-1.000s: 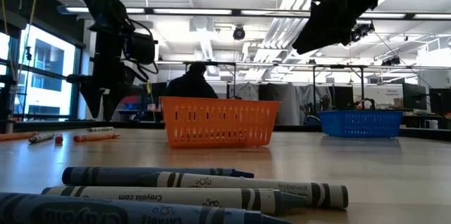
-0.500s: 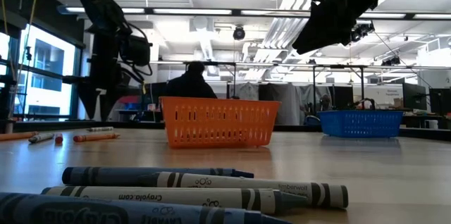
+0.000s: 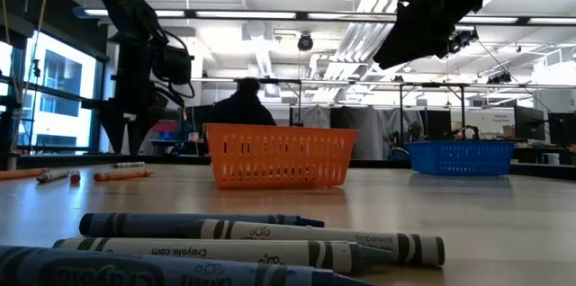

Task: Sort crayons
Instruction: Put the gray crayon into the blue bin

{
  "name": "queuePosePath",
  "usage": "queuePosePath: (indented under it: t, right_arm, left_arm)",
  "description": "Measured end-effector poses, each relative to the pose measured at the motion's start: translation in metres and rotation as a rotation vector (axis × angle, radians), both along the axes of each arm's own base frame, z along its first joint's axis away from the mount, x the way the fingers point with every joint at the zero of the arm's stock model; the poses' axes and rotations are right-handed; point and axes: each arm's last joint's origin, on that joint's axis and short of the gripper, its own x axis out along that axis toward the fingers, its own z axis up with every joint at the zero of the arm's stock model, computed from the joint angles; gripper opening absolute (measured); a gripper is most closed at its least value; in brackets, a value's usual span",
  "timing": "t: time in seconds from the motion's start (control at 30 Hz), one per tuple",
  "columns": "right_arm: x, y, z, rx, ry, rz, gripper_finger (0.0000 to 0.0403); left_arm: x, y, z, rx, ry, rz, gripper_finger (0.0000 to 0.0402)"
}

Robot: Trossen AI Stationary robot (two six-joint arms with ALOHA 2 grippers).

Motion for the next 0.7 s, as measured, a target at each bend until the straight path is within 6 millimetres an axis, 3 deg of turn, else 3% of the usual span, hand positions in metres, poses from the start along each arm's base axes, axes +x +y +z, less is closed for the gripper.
queuePosePath:
  t: [0.23,0.7]
  right_arm:
    - [0.0,0.0,0.0,-0.001,0.001,0.001,0.0129]
    - [0.0,-0.0001,0.0,-0.001,0.001,0.001,0.0129]
  left_arm:
    - [0.0068,-0.0101,-0.0007,-0.047,-0.017,-0.001,0.0159]
    - [0.0011,-0.0058,-0.0056,-0.04,0.049,0.034,0.0159]
